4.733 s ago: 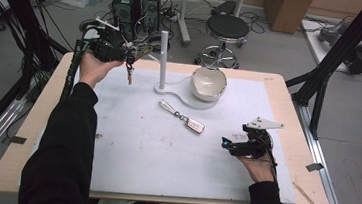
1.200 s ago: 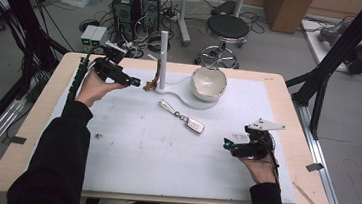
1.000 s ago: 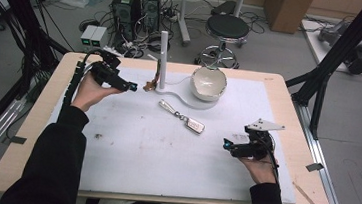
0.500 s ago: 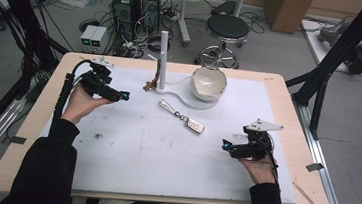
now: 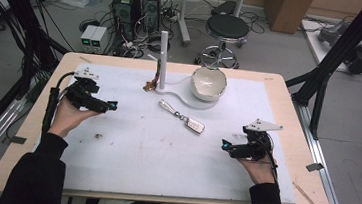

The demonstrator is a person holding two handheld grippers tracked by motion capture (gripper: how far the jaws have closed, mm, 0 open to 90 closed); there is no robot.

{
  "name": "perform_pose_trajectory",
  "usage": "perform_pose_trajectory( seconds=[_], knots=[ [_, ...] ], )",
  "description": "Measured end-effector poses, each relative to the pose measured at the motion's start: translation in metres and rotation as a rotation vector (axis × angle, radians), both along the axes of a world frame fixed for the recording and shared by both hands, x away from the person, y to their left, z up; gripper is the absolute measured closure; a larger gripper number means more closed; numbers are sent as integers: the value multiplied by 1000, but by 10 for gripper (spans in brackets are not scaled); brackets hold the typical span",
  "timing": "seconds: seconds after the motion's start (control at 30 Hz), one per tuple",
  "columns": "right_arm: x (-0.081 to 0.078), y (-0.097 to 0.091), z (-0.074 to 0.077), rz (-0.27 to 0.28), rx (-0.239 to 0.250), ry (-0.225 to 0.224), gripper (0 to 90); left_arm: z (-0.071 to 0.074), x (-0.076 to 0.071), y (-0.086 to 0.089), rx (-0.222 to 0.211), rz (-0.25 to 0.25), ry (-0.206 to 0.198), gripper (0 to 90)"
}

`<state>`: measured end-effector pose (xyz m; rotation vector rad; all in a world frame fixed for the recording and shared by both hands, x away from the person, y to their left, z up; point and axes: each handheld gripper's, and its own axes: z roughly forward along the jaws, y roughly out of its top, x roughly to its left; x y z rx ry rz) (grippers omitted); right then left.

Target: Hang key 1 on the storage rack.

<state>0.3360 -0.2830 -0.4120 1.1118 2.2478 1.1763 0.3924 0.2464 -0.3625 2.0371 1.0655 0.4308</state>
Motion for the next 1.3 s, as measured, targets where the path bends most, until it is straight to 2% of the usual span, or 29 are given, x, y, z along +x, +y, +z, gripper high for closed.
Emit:
perform_pose_trajectory(
  seconds=[0.03,0.2,0.37,0.5,0.8,0.87,1.1,1.23,1.3],
  knots=[
    [0,0,0,-1,-2,0,9,-2,-2,2,7,7,-8,17],
    [0,1,0,-2,-4,2,9,-8,-13,10,-16,19,-11,17],
    [0,1,-1,-1,-6,5,9,-9,-24,16,-21,35,-32,17],
    [-1,0,-1,-1,-8,3,9,-7,-33,22,-14,35,-41,17],
    [-1,0,-1,-6,-11,4,9,-11,-55,36,-6,75,-66,17],
    [-1,0,-1,-6,-11,6,9,-14,-60,38,-19,80,-65,17],
    [0,0,-2,-8,-15,8,9,-27,-76,44,11,107,-70,17],
    [0,0,-2,-4,-16,7,9,-36,-88,48,-14,110,-93,17],
    [0,0,-2,-6,-14,8,9,-39,-93,51,-17,109,-90,17]
  ],
)
